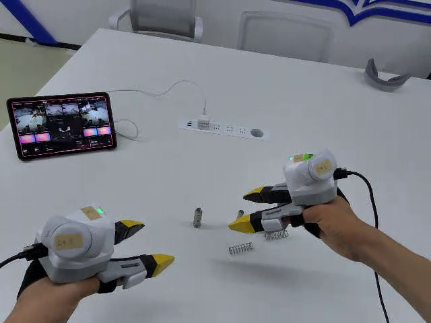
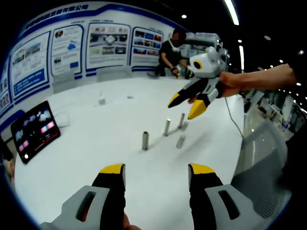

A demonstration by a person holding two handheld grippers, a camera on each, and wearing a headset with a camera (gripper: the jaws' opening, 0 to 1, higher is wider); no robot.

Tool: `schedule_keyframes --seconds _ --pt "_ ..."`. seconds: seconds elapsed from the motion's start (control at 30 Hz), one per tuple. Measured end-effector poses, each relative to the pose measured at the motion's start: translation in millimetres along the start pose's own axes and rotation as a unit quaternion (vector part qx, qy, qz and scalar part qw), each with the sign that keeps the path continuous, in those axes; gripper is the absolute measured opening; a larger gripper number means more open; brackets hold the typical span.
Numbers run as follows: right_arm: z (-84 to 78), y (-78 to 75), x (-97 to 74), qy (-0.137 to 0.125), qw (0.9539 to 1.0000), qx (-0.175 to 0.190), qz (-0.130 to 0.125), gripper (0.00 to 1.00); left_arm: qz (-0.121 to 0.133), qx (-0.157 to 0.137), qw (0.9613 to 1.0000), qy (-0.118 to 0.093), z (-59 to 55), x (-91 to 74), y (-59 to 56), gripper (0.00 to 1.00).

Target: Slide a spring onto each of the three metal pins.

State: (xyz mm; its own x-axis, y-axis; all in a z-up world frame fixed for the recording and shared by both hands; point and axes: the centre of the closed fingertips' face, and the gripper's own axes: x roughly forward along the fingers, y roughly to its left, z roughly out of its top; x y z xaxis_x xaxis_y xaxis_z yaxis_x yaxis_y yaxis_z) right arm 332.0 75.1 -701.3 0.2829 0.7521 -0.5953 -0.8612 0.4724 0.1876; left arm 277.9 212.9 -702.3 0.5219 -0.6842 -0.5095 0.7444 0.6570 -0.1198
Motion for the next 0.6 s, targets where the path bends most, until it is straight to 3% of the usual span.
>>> schedule_keyframes --seconds 0.6 --pt "-22.2 6.5 -32.4 -0.040 0.9980 0.038 -0.033 0.63 -0.013 0.011 0.9998 0.006 5.7 16.2 -4.9 0.60"
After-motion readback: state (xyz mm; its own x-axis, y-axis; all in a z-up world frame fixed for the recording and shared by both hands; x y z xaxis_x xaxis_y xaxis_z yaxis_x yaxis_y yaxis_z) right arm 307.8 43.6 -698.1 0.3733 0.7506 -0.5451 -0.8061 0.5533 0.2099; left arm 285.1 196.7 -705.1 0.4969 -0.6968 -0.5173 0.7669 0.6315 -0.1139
